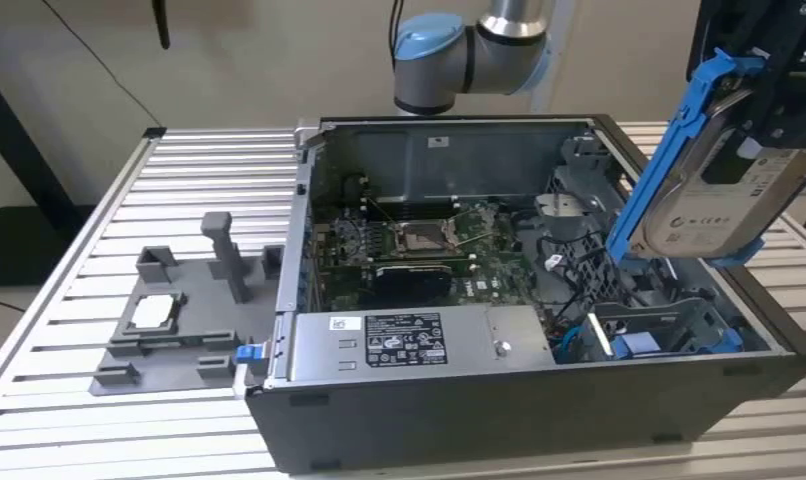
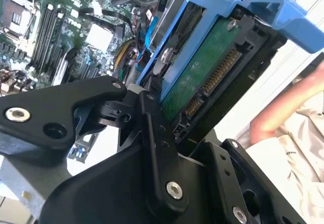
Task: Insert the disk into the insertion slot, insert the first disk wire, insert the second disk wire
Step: 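Insert the disk into the insertion slot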
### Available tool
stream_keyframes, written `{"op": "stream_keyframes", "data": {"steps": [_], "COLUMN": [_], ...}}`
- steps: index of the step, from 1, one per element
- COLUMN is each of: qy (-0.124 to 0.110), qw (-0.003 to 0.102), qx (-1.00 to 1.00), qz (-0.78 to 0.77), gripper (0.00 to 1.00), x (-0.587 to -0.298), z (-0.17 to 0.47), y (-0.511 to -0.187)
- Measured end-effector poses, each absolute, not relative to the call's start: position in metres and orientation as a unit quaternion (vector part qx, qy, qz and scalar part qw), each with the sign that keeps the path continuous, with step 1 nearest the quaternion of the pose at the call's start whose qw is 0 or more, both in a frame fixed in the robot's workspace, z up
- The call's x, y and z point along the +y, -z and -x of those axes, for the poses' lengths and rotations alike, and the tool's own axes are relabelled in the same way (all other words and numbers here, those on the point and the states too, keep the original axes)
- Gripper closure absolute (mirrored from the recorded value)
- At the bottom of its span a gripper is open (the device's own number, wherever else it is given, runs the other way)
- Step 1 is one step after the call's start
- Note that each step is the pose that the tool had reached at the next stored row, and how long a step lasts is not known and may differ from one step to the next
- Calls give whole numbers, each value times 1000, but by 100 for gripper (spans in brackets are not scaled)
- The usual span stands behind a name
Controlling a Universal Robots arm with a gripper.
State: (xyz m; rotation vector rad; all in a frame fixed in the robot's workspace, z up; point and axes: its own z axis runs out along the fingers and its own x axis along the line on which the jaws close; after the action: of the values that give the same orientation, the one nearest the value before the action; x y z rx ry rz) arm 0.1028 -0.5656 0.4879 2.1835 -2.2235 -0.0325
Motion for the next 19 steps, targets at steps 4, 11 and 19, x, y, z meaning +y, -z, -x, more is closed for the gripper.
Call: {"op": "stream_keyframes", "data": {"steps": [4, 11, 19], "qy": [10, 9, 10], "qw": [12, 12, 12], "qx": [-713, -713, -713], "qz": [-701, -701, -701], "gripper": [67, 67, 67], "x": [-566, -566, -566], "z": [-103, -103, -103], "y": [-481, -469, -461]}}
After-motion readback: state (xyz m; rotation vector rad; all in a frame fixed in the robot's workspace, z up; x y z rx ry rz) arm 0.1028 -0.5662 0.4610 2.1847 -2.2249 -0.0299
